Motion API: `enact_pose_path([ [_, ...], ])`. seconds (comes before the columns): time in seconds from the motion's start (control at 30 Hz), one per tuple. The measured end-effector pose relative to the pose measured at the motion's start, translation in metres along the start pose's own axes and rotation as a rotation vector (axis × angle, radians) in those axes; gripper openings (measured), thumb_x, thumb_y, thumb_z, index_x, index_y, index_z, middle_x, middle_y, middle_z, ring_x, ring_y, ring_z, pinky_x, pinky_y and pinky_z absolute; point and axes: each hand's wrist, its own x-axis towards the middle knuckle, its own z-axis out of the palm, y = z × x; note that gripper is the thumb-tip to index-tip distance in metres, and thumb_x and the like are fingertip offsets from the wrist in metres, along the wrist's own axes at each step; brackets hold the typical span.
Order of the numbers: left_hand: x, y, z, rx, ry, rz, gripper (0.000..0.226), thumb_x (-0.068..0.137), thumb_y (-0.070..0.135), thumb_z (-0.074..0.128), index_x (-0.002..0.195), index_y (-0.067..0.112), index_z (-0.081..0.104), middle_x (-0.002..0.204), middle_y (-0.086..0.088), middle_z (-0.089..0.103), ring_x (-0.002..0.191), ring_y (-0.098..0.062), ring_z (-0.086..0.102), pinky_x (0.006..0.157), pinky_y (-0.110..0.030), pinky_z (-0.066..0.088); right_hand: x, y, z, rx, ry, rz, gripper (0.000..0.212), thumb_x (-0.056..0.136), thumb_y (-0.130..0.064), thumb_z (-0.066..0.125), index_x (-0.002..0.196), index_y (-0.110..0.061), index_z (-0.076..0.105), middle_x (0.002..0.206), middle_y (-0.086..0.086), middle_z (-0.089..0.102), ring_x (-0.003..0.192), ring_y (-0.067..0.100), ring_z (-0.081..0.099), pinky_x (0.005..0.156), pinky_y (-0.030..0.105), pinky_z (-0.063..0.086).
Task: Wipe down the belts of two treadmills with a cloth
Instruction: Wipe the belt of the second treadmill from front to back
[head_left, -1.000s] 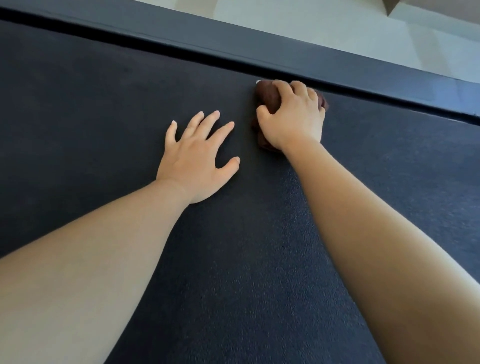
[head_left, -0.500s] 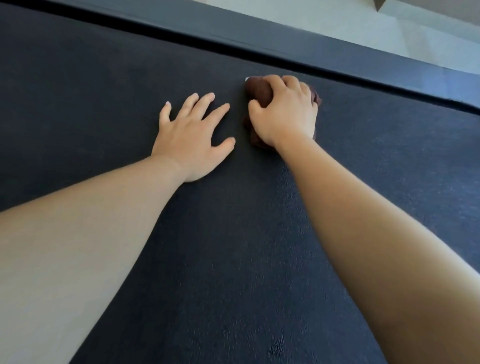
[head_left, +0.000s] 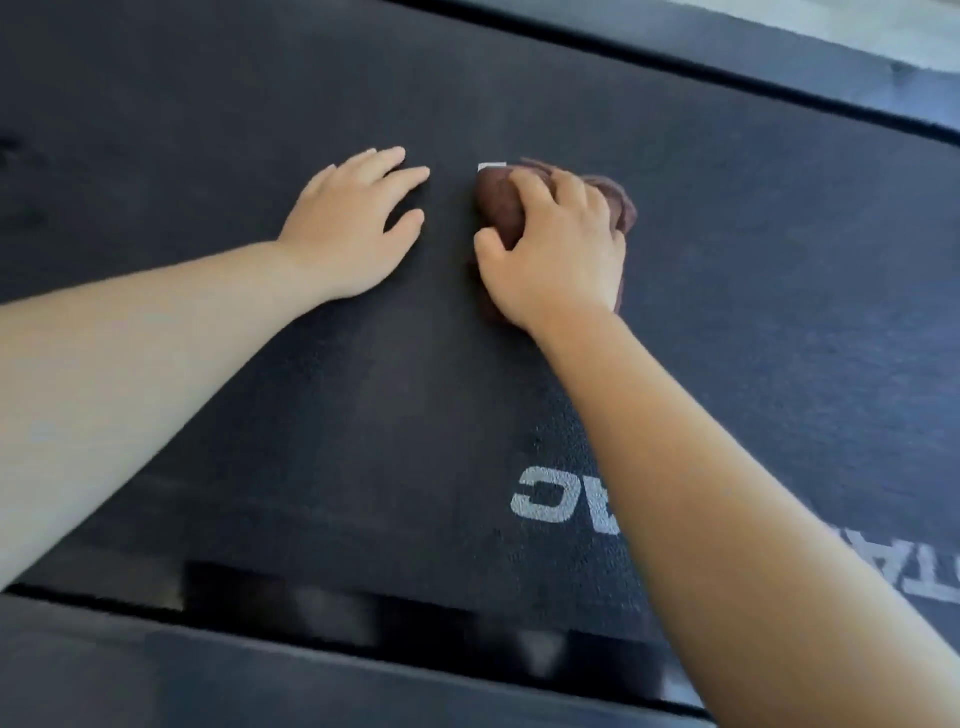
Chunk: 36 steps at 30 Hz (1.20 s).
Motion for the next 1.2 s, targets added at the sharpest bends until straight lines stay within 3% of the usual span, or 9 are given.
enact_pose_path([
  [0.2,-0.095,0.024,-0.012,0.101,-0.132,-0.073,0.056,0.098,0.039,0.034,0.15,0.022,0.02,0.159,-0.002,0.01,0.146,-0.021,0.006,0.117,-0.042,0.008,-0.075,-0.005,-0.011,0.025,-0.076,-0.093,0.057,0.089,-0.049,0.049,0.142,-0.03,0.039,0.151,0.003,0.032,0.142,0.026,0.021,0.111,0.054,0.025],
  [0.4,-0.153,0.022,-0.023,0.19,-0.251,0.083,0.077,0.084,0.061,0.008,0.151,0.022,0.012,0.16,0.0,0.004,0.147,-0.02,0.002,0.116,-0.04,0.007,-0.135,0.004,-0.017,0.048,-0.046,-0.185,0.058,0.079,-0.05,0.047,0.134,-0.03,0.05,0.143,0.002,0.045,0.136,0.027,0.033,0.105,0.053,0.033],
  [0.63,-0.151,0.012,-0.014,0.123,-0.162,0.117,0.069,0.089,0.058,0.019,0.15,0.026,0.017,0.159,0.002,0.008,0.146,-0.017,0.002,0.116,-0.041,0.006,-0.078,-0.018,-0.003,-0.006,-0.007,0.002,0.056,0.085,-0.049,0.049,0.139,-0.034,0.045,0.148,-0.001,0.04,0.138,0.024,0.029,0.11,0.05,0.029],
  [0.73,-0.146,0.008,-0.014,0.105,-0.201,0.149,0.065,0.094,0.054,0.025,0.151,0.024,0.011,0.159,0.0,0.001,0.146,-0.018,-0.003,0.116,-0.043,0.003,-0.101,-0.022,-0.006,-0.007,0.004,0.007,0.058,0.082,-0.049,0.046,0.138,-0.033,0.046,0.146,-0.004,0.042,0.137,0.023,0.032,0.107,0.049,0.034],
  [0.9,-0.118,-0.027,-0.025,0.055,-0.229,0.368,0.064,0.095,0.05,0.03,0.151,0.024,0.014,0.16,-0.002,0.003,0.147,-0.019,0.0,0.117,-0.04,0.004,-0.171,-0.042,-0.006,-0.01,0.084,0.077,0.059,0.078,-0.048,0.044,0.134,-0.03,0.052,0.14,-0.005,0.048,0.133,0.022,0.039,0.102,0.048,0.041],
  [1.03,-0.112,-0.039,-0.023,-0.023,-0.186,0.361,0.064,0.094,0.046,0.037,0.149,0.015,0.023,0.158,-0.008,0.013,0.146,-0.025,0.008,0.117,-0.04,0.011,-0.201,-0.069,0.0,-0.037,0.074,0.212,0.061,0.077,-0.047,0.045,0.135,-0.03,0.051,0.144,-0.002,0.045,0.135,0.022,0.037,0.108,0.048,0.035],
  [1.2,-0.109,-0.037,-0.02,-0.039,-0.13,0.354,0.061,0.094,0.042,0.039,0.146,0.014,0.029,0.156,-0.011,0.02,0.145,-0.027,0.013,0.116,-0.041,0.014,-0.202,-0.075,0.002,-0.021,0.117,0.178,0.057,0.076,-0.042,0.05,0.131,-0.03,0.056,0.14,-0.004,0.049,0.132,0.02,0.041,0.108,0.045,0.035],
])
